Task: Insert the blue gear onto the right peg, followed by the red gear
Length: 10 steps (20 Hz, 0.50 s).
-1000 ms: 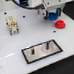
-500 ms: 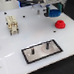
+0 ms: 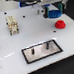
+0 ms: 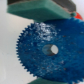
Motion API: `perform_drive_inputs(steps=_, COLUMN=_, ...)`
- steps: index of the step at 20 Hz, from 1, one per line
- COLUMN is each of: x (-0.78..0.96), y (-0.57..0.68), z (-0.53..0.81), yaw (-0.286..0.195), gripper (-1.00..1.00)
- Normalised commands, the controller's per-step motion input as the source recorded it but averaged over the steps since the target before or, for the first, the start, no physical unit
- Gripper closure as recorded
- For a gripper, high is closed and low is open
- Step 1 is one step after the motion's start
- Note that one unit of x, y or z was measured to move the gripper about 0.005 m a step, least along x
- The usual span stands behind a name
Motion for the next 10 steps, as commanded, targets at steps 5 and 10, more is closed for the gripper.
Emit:
perform_drive_inputs(steps=5, x=0.79, y=-0.28, z=0.3, yaw=0.0, gripper=1.0)
perform_drive_inputs(steps=10, x=0.81, y=-0.24, z=0.24, yaw=0.0, gripper=1.0)
